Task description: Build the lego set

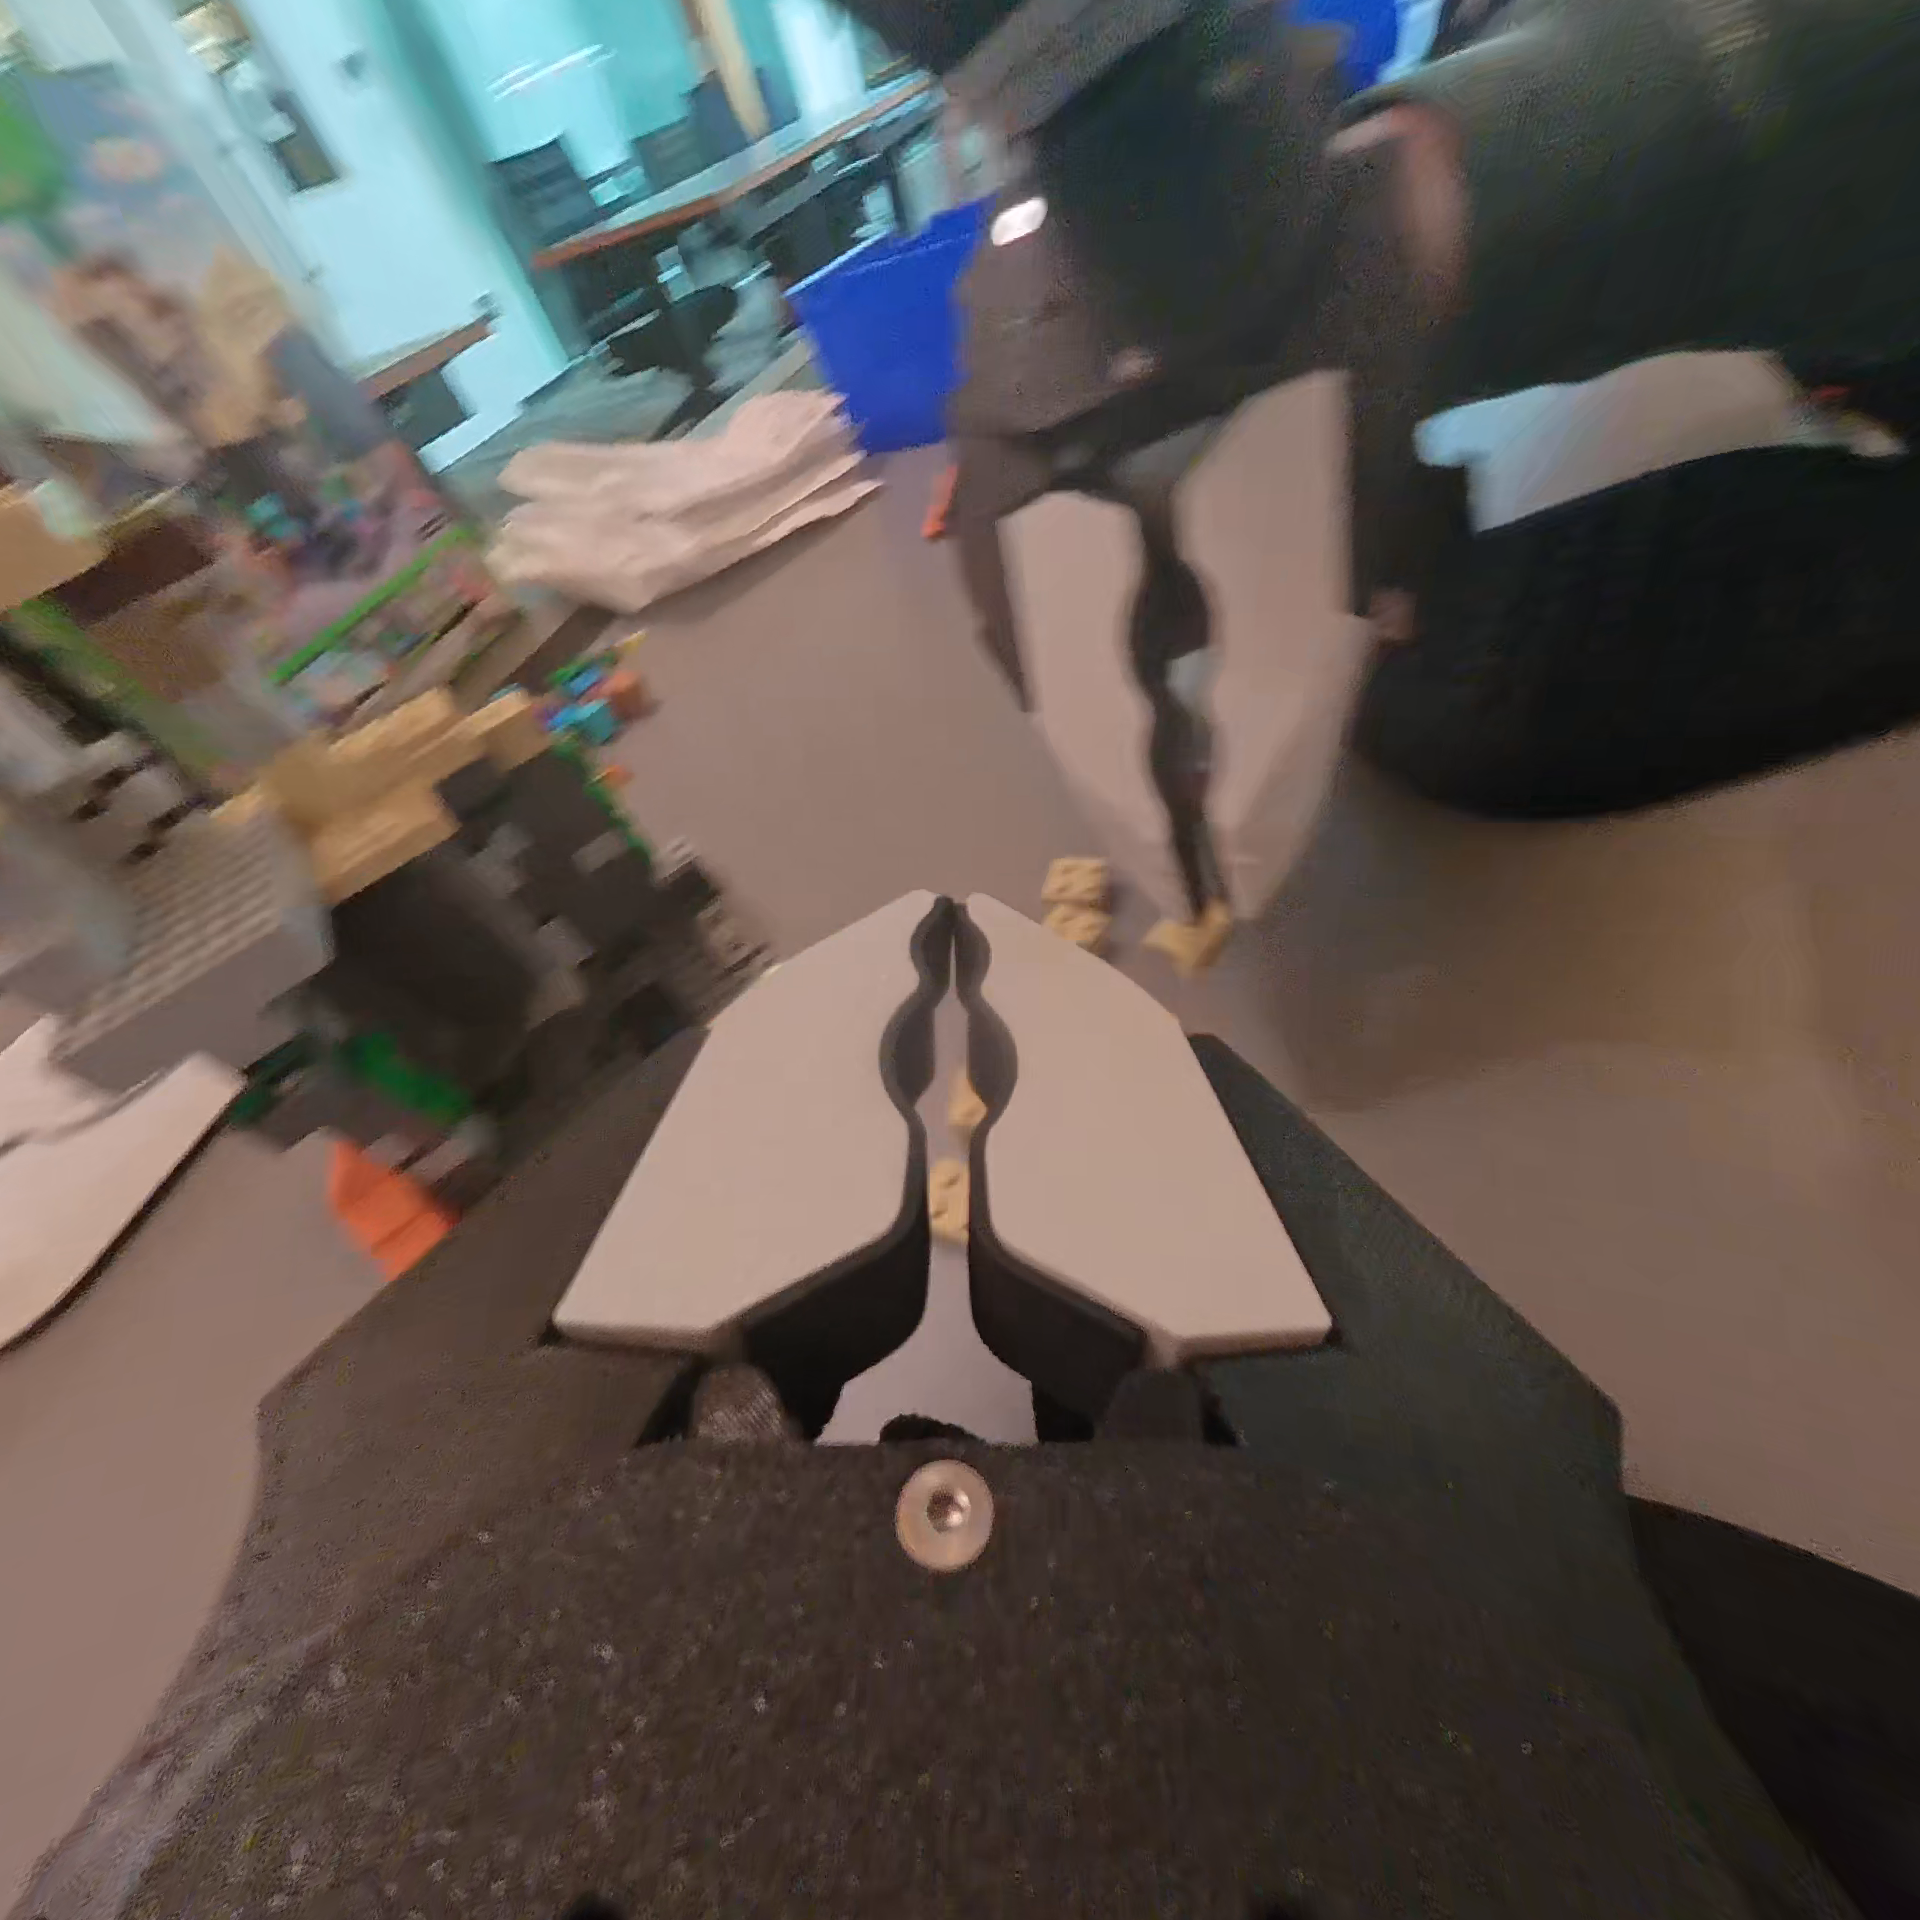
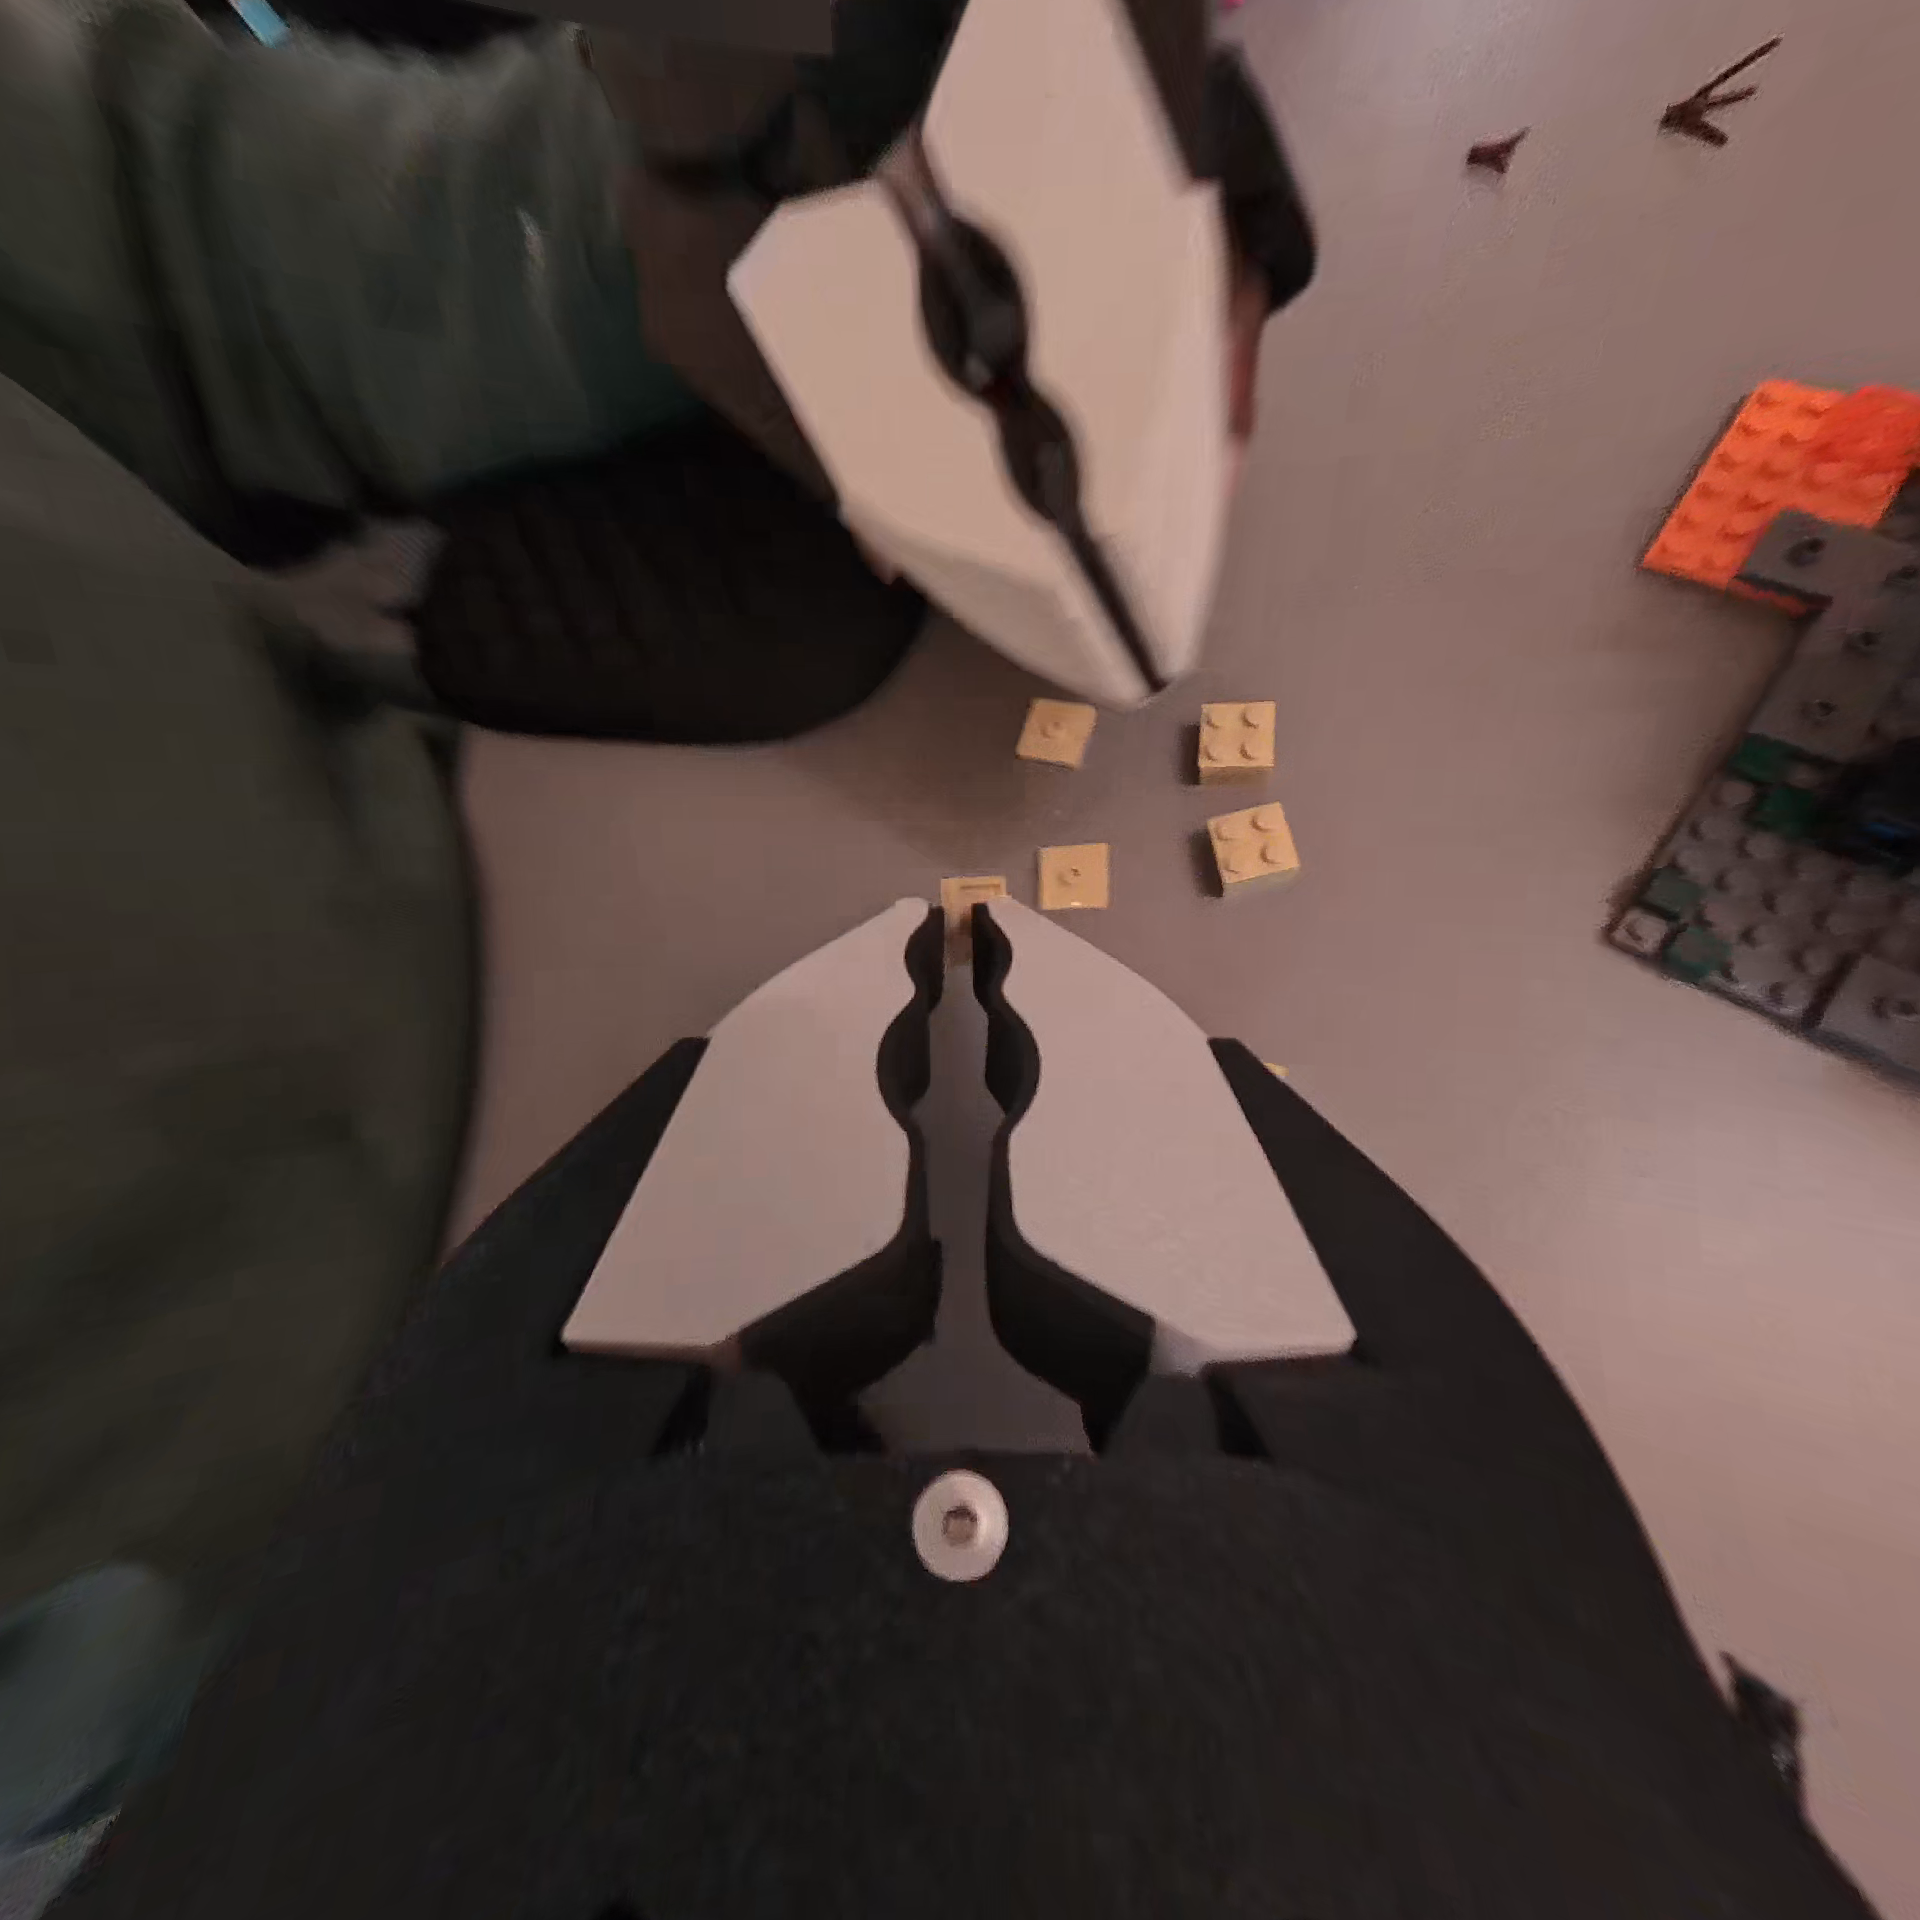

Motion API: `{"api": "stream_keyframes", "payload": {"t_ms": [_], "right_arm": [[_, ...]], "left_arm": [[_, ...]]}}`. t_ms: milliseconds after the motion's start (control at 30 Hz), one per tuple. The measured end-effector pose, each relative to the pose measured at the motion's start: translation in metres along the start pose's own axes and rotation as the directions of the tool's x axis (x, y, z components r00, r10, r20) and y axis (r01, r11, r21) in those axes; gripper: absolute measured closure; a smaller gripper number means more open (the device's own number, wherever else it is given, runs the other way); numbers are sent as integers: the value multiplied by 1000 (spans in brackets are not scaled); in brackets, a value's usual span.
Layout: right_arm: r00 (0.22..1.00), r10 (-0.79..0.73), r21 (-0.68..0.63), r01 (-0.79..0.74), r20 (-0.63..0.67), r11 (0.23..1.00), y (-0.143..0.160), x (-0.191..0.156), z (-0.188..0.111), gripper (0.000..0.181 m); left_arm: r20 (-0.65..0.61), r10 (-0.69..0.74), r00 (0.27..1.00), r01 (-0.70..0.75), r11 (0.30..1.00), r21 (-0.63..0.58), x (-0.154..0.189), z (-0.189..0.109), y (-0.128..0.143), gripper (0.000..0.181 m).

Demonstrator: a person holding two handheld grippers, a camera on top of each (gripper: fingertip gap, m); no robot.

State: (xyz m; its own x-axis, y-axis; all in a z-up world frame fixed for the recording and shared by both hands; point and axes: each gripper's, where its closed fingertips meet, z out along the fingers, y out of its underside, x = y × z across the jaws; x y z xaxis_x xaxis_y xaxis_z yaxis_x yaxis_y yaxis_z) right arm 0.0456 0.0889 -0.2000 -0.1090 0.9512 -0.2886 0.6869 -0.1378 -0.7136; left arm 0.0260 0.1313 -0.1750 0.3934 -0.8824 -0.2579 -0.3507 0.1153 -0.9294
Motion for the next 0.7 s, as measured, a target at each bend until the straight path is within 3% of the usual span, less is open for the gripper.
{"api": "stream_keyframes", "payload": {"t_ms": [167,300,500,700], "right_arm": [[938,221,147,-267,267,952,-14,-15,-27,177],[854,297,270,-434,427,860,-30,-19,-45,178],[814,304,443,-537,495,717,-51,-18,-54,179],[808,337,516,-573,483,637,-55,-11,-52,179]], "left_arm": [[-142,95,985,-88,995,55,38,4,-16,166],[-62,207,976,-205,978,41,42,10,-22,156],[123,266,956,-279,955,97,29,6,-47,155],[181,291,939,-311,945,96,24,2,-51,165]]}}
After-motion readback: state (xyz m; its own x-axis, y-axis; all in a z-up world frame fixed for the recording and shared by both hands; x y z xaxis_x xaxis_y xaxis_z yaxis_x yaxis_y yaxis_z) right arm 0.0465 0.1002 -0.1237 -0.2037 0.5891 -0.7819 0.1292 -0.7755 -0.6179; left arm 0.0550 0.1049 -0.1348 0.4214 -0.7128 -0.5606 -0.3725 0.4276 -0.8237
